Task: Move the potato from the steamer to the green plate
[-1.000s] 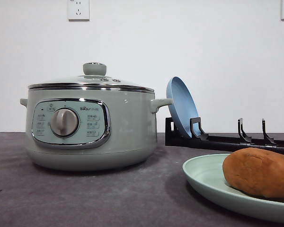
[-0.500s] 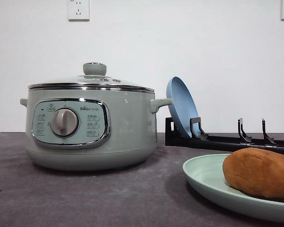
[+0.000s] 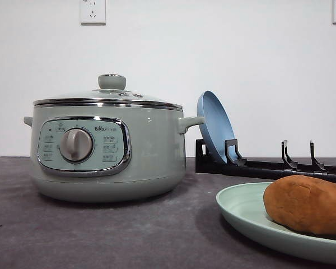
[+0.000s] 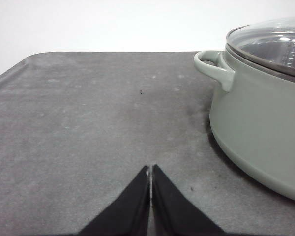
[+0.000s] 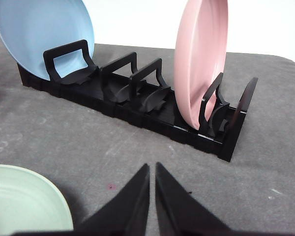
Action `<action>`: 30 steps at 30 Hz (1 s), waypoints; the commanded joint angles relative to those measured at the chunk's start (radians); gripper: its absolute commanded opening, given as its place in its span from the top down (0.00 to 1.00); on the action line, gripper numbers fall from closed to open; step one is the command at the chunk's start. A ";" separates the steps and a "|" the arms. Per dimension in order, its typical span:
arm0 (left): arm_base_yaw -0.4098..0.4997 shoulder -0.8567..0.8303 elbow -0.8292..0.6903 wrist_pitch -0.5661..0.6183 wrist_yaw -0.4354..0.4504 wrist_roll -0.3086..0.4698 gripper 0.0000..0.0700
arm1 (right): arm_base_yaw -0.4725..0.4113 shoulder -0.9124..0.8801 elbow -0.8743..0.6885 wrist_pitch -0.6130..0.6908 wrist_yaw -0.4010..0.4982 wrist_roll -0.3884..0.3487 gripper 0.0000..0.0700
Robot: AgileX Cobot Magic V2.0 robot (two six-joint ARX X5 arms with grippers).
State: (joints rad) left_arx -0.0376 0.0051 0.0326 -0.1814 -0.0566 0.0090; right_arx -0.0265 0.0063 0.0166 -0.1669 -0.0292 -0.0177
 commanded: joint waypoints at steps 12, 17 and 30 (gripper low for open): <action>-0.002 -0.002 -0.021 -0.006 -0.004 0.004 1.00 | 0.000 -0.003 -0.005 0.014 0.003 0.010 0.99; -0.002 -0.002 -0.021 -0.006 -0.004 0.004 1.00 | 0.000 -0.003 -0.005 0.014 0.003 0.010 0.99; -0.002 -0.002 -0.021 -0.006 -0.004 0.004 1.00 | 0.000 -0.003 -0.005 0.014 0.003 0.010 0.99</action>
State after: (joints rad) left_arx -0.0376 0.0051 0.0326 -0.1814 -0.0566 0.0090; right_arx -0.0265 0.0063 0.0166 -0.1669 -0.0292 -0.0177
